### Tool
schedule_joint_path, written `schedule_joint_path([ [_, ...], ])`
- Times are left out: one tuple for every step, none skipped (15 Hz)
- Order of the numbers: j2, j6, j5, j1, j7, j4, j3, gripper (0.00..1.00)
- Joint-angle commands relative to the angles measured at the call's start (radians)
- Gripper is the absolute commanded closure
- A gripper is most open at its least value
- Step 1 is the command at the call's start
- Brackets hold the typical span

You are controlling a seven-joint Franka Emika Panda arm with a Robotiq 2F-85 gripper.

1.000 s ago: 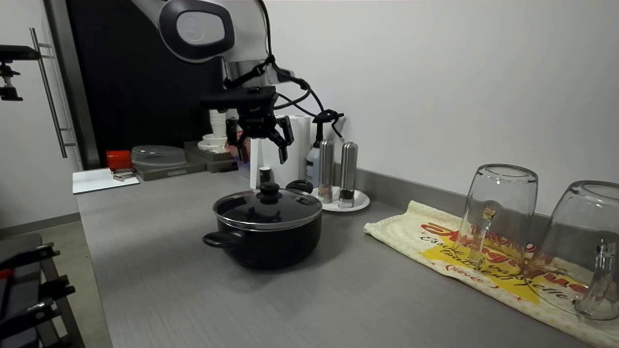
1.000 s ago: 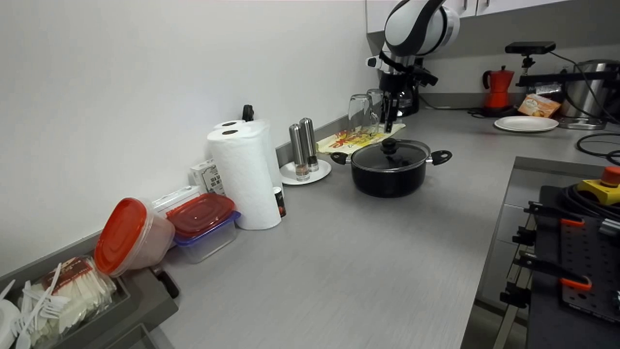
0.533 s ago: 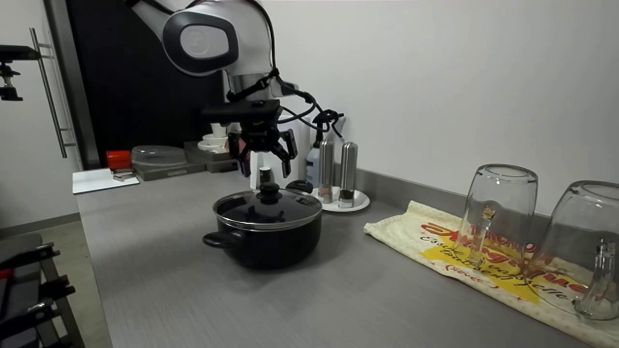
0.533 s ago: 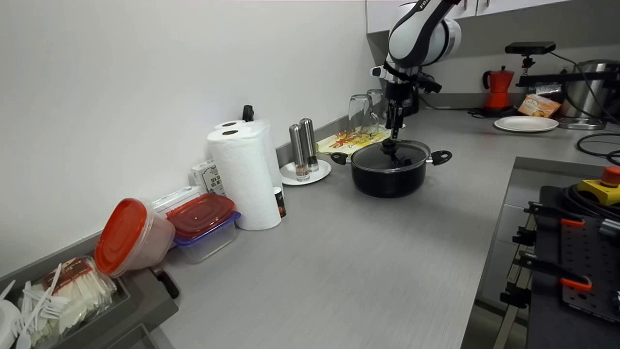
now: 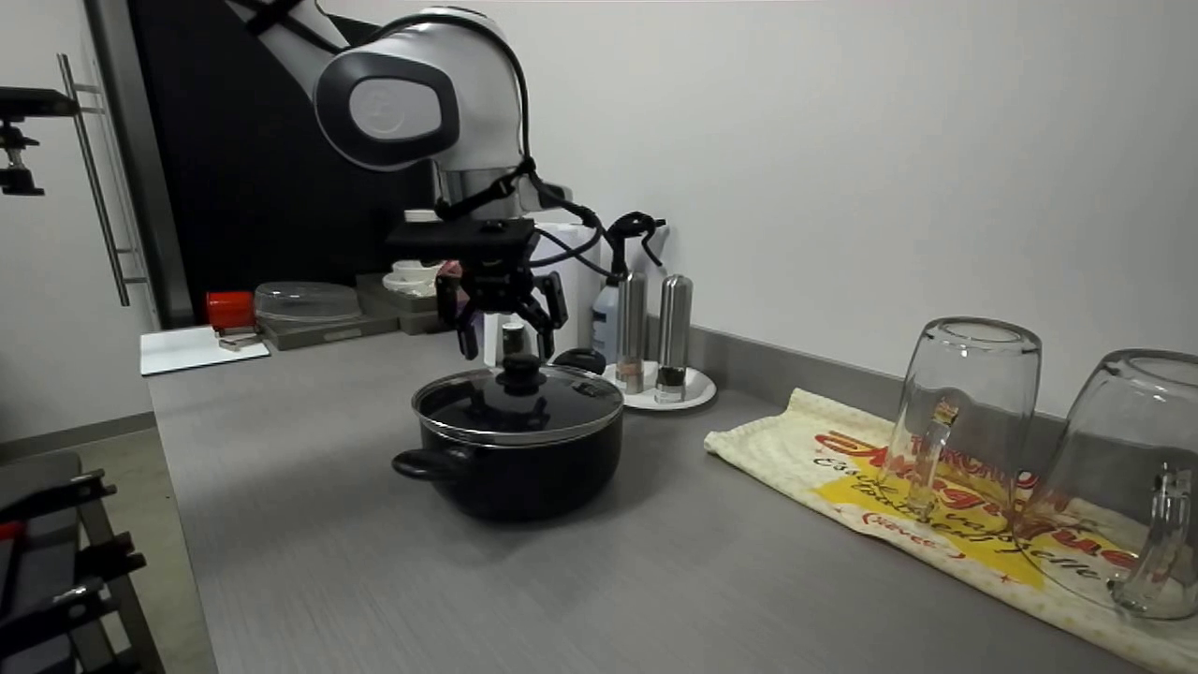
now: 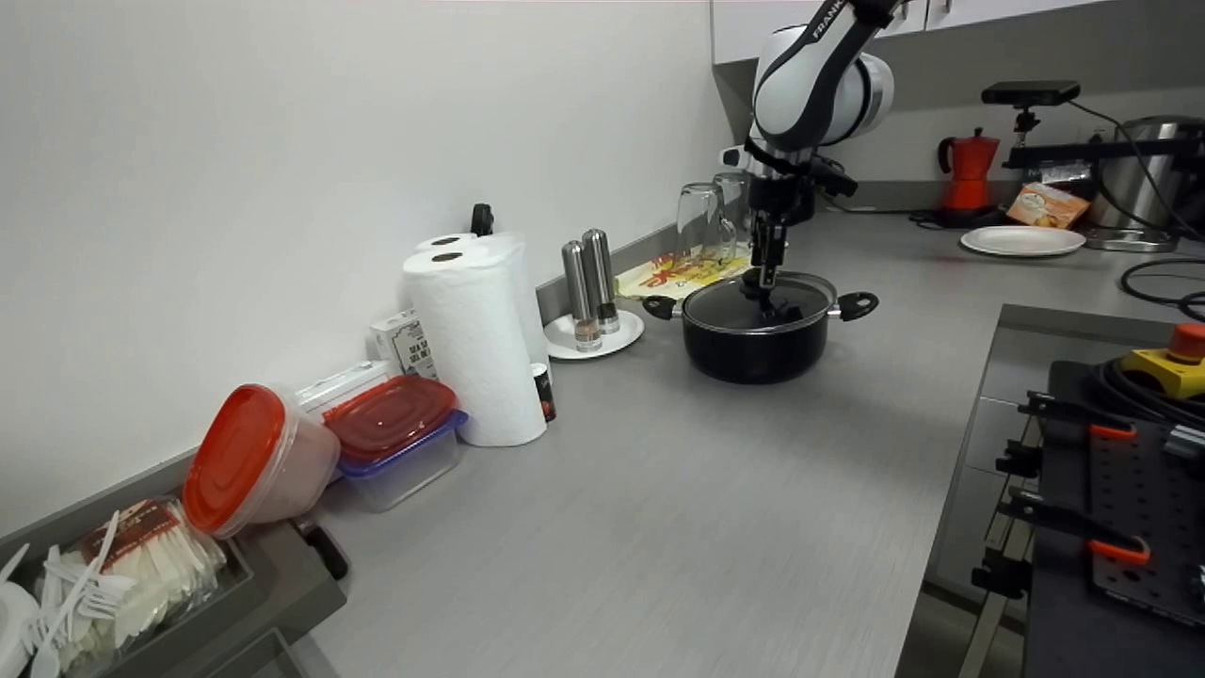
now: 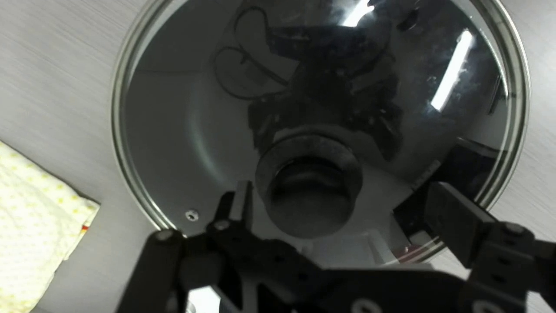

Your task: Pick up the lid from the pot and put it on the counter

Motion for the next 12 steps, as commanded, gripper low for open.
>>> schedule_joint_path([
  [0.008,0.044,-0.022,-0.015,0.023,-0.019,0.025,0.00],
  [0.010,0.047,-0.022,-0.017,0.022,-0.021,0.027,0.00],
  [0.010,0.054,-0.022,-0.019,0.018,-0.023,0.029,0.25],
  [0.010,0.060,-0.024,-0.020,0.016,-0.024,0.029,0.28],
  [0.009,0.067,-0.025,-0.023,0.015,-0.024,0.029,0.34],
  [0.009,0.073,-0.025,-0.026,0.015,-0.025,0.029,0.42],
  [0.009,0.077,-0.025,-0.029,0.015,-0.025,0.029,0.50],
  [0.008,0.080,-0.025,-0.032,0.015,-0.026,0.029,0.57],
  [0.007,0.083,-0.025,-0.034,0.015,-0.026,0.029,0.66],
  [0.007,0.085,-0.025,-0.037,0.015,-0.025,0.029,0.72],
  [0.006,0.084,-0.024,-0.038,0.016,-0.025,0.031,0.75],
  [0.006,0.083,-0.022,-0.039,0.016,-0.024,0.032,0.75],
])
